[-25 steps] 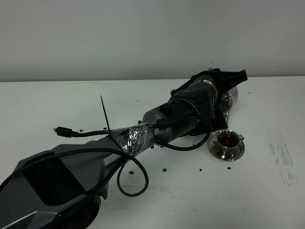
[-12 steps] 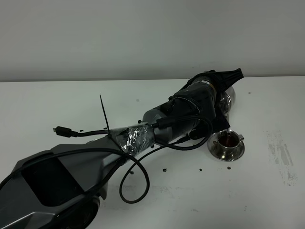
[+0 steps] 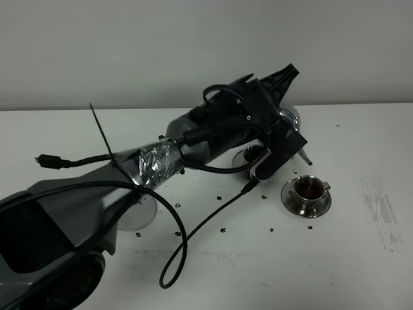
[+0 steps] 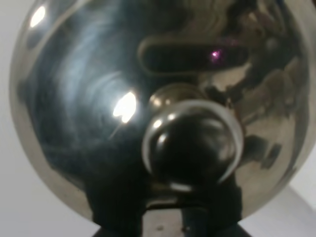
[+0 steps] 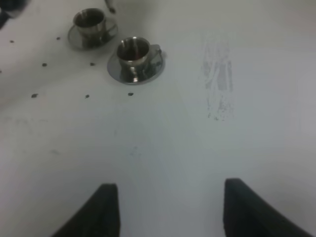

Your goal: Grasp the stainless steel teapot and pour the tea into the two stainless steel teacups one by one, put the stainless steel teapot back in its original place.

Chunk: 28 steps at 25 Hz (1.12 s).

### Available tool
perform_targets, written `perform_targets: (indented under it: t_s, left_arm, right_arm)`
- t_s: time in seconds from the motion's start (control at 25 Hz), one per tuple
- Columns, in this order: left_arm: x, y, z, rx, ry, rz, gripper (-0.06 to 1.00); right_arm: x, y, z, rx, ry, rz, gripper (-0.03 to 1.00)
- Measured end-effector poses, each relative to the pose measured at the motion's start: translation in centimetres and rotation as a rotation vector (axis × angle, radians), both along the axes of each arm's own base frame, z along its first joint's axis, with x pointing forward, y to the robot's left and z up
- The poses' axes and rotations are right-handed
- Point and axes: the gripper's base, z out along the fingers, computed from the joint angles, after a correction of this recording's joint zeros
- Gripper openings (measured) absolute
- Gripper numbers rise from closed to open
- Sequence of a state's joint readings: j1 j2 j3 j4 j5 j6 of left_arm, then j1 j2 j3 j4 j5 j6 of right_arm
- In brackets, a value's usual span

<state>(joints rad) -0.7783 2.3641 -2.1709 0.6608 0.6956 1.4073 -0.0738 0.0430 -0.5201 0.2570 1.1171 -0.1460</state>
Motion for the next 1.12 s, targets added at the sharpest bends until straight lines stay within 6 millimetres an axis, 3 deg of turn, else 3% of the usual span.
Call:
perform_targets:
  t_s: [0.16, 0.4, 0.6, 0.76, 0.92, 1.12]
  left_arm:
    - [-1.2, 1.7, 2.4, -0.078, 0.050, 0.026, 0.17]
    - [-5.7, 5.4, 1.8, -0.115, 0.245, 0.083, 0.17]
    - [-9.1, 6.9, 0.8, -0.296, 0.512, 0.297, 0.17]
    - [-10.2, 7.6, 0.3, -0.406, 0.695, 0.577, 0.17]
    - [-10.7, 7.9, -0.2, -0.477, 0.767, 0.824, 0.17]
    - [-9.8, 8.2, -3.0, -0.498, 0.809, 1.013, 0.17]
  right_arm:
    - [0.0, 0.0, 0.0, 0.000, 0.000, 0.000, 0.47]
    - [0.0, 0.0, 0.0, 0.000, 0.000, 0.000, 0.47]
    - [0.0, 0.0, 0.0, 0.000, 0.000, 0.000, 0.47]
    - [0.0, 0.0, 0.0, 0.000, 0.000, 0.000, 0.47]
    - [0.0, 0.0, 0.0, 0.000, 0.000, 0.000, 0.47]
    - [0.0, 0.0, 0.0, 0.000, 0.000, 0.000, 0.47]
